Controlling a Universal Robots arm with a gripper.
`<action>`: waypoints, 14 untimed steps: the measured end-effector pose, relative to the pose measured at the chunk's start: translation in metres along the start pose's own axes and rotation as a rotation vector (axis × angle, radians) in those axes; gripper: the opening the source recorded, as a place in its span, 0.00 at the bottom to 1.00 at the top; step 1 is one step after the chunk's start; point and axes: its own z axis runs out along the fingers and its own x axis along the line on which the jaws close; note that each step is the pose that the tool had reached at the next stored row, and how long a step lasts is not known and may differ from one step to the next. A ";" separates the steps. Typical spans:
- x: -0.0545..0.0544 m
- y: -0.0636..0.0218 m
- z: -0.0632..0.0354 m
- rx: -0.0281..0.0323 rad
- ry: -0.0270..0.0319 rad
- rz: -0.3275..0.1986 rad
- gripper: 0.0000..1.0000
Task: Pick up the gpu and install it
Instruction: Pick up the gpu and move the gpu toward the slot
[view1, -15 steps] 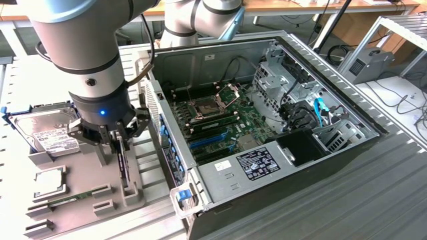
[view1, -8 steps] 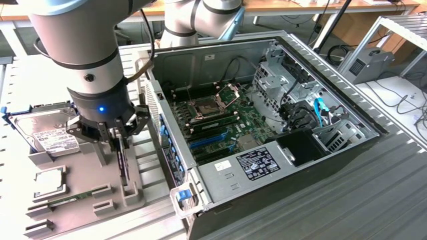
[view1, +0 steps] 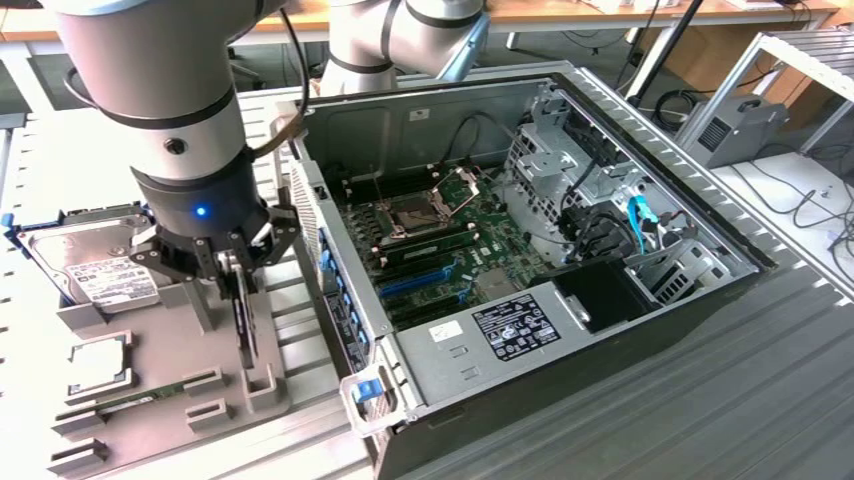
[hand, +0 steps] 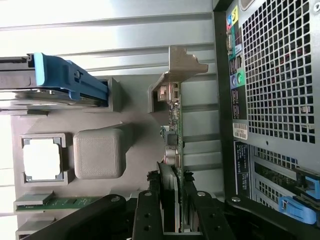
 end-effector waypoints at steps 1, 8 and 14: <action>0.000 0.0001 -0.0009 0.0000 -0.0001 0.000 0.29; 0.000 0.0010 -0.0086 -0.0001 -0.0001 0.000 0.29; 0.000 0.0013 -0.0159 -0.0001 -0.0001 0.000 0.29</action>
